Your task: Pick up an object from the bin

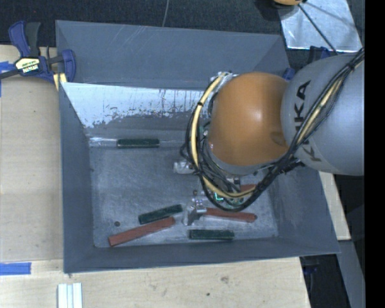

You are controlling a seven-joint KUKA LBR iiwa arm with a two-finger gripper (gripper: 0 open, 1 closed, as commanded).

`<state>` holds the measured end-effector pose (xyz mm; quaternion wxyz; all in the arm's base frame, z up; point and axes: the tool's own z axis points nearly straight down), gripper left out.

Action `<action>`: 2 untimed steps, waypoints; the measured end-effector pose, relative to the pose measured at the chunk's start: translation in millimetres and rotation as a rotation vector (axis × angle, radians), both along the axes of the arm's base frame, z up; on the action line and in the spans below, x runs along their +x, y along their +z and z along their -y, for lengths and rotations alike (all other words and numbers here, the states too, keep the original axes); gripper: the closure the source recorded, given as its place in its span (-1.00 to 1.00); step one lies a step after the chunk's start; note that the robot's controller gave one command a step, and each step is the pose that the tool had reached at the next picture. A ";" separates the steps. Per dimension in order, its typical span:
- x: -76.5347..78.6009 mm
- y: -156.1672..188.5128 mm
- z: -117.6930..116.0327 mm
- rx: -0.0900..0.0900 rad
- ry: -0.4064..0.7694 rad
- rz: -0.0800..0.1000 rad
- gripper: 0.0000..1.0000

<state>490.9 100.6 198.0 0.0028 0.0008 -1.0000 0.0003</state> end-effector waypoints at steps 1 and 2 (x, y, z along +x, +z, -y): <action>1.8 3.6 0.2 0.002 -0.002 0.008 -1.00; 0.8 -45.9 -6.1 0.003 -0.016 0.015 -1.00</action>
Offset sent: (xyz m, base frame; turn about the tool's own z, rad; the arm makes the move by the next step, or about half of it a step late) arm -0.0058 0.0156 -0.1280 0.0389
